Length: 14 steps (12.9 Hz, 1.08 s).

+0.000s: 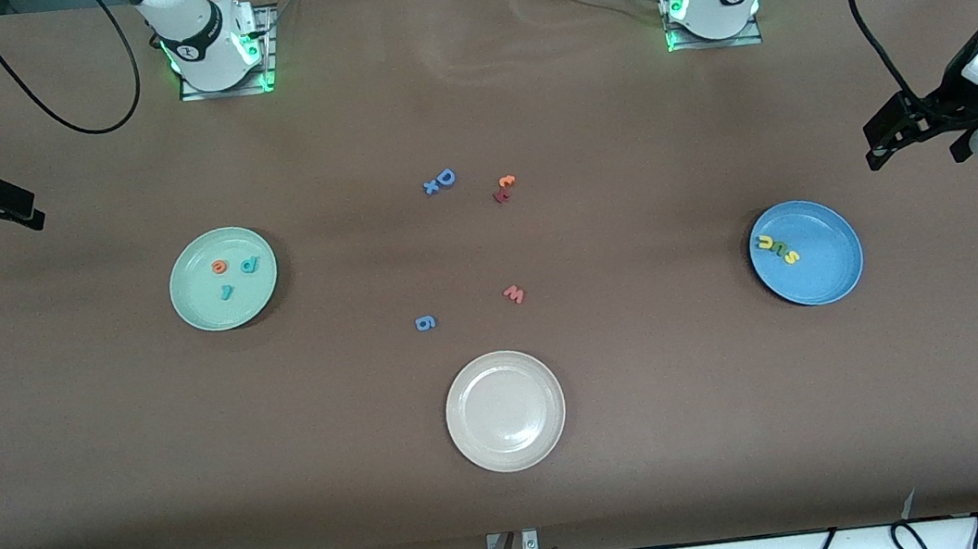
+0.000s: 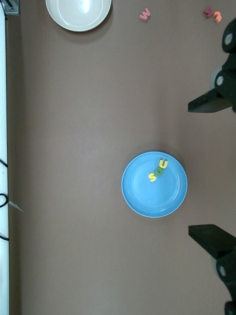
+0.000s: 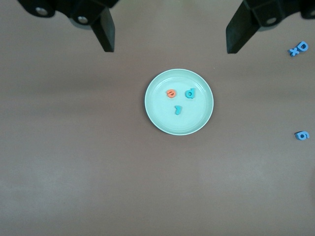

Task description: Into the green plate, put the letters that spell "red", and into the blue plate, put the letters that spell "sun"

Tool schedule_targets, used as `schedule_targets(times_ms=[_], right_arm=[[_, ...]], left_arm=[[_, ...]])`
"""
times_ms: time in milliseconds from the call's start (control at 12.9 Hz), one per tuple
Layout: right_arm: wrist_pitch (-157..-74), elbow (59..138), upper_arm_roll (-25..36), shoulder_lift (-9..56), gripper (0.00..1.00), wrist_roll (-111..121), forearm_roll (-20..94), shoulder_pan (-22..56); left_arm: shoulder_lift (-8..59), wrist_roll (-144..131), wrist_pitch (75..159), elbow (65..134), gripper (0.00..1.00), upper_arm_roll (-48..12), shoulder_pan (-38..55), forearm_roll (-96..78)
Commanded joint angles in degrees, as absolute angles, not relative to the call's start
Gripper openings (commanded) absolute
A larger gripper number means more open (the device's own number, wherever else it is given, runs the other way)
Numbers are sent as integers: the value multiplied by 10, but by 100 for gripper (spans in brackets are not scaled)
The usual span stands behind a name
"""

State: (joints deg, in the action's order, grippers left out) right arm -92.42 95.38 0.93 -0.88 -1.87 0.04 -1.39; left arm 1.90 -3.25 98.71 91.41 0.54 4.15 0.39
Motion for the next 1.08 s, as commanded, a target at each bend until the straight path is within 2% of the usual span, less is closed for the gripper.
schedule_targets(times_ms=[0,309,1004], right_arm=[[-928,960,12,-16,100,-12,-8,-10],[-928,960,12,-16,100,-12,-8,-10],[-928,960,12,-16,100,-12,-8,-10]], left_arm=[[18,-33,974,906,100,8,40,-16],[-5,-33,976,939,100,7,40,-16],[8,-35,974,924,100,6,45,-15]])
